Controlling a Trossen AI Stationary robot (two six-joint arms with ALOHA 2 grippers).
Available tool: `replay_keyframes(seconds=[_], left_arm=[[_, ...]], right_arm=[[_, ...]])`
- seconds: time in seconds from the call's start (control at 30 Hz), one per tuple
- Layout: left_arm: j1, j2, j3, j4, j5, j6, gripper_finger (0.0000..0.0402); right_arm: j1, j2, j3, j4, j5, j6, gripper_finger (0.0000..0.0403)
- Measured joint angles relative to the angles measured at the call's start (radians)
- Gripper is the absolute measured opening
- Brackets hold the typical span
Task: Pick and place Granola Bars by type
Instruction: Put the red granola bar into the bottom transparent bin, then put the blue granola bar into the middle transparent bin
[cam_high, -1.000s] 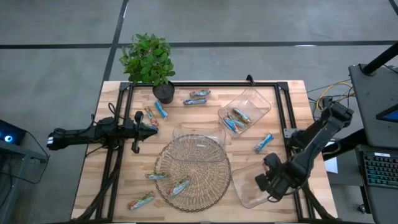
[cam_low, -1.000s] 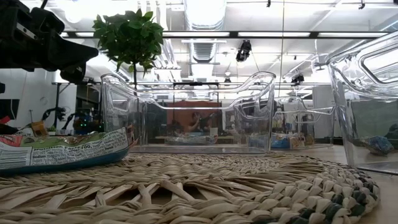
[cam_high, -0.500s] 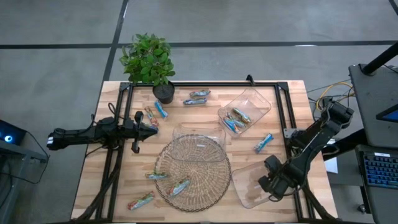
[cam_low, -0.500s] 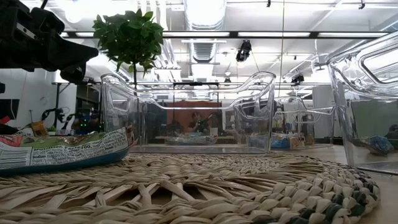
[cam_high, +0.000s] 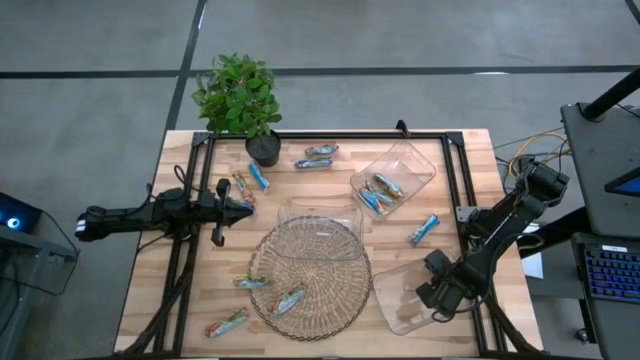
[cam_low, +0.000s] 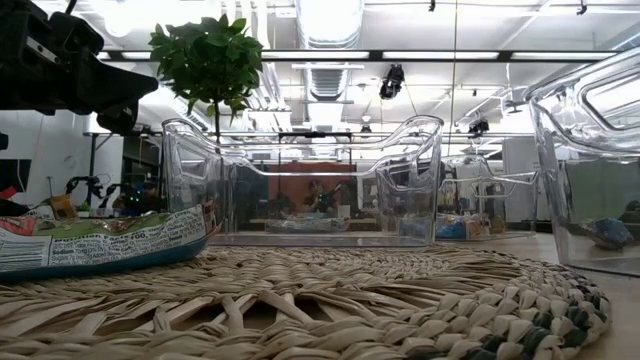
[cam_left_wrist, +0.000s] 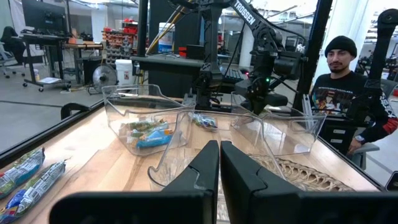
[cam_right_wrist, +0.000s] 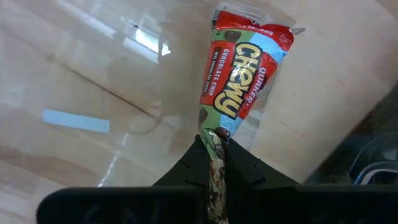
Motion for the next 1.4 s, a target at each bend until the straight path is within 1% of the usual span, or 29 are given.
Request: replay_keyframes(seconds=[0.1,0.23,0.43,0.57,0.67,0.73,0.9,1.03,1.17,1.3,1.4], left_arm=[[0.0,0.0,0.0,0.0,0.0,0.0,0.0],[0.0,0.0,0.0,0.0,0.0,0.0,0.0],[0.0,0.0,0.0,0.0,0.0,0.0,0.0],[0.0,0.0,0.0,0.0,0.0,0.0,0.0],[0.0,0.0,0.0,0.0,0.0,0.0,0.0],[0.0,0.0,0.0,0.0,0.0,0.0,0.0],[0.0,0.0,0.0,0.0,0.0,0.0,0.0],[0.0,0.0,0.0,0.0,0.0,0.0,0.0],[0.0,0.0,0.0,0.0,0.0,0.0,0.0],[0.0,0.0,0.0,0.0,0.0,0.0,0.0],[0.0,0.0,0.0,0.0,0.0,0.0,0.0]], right_arm=[[0.0,0.0,0.0,0.002,-0.009,0.003,0.0029],[-0.001,0.0,0.0,0.011,-0.04,0.007,0.0073],[-0.001,-0.005,0.012,0.012,-0.042,-0.003,0.0136],[-0.005,-0.023,0.032,-0.013,-0.041,-0.038,0.0157],[-0.015,-0.038,0.058,-0.044,-0.029,-0.079,0.0163],[-0.019,-0.052,0.08,-0.065,-0.001,-0.114,0.0163],[-0.036,-0.076,0.153,-0.134,0.068,-0.244,0.0156],[-0.053,-0.086,0.216,-0.206,0.094,-0.374,0.015],[-0.081,-0.091,0.277,-0.272,0.139,-0.556,0.015],[-0.121,-0.09,0.337,-0.352,0.177,-0.752,0.0159],[-0.161,-0.09,0.38,-0.413,0.242,-0.883,0.0167]])
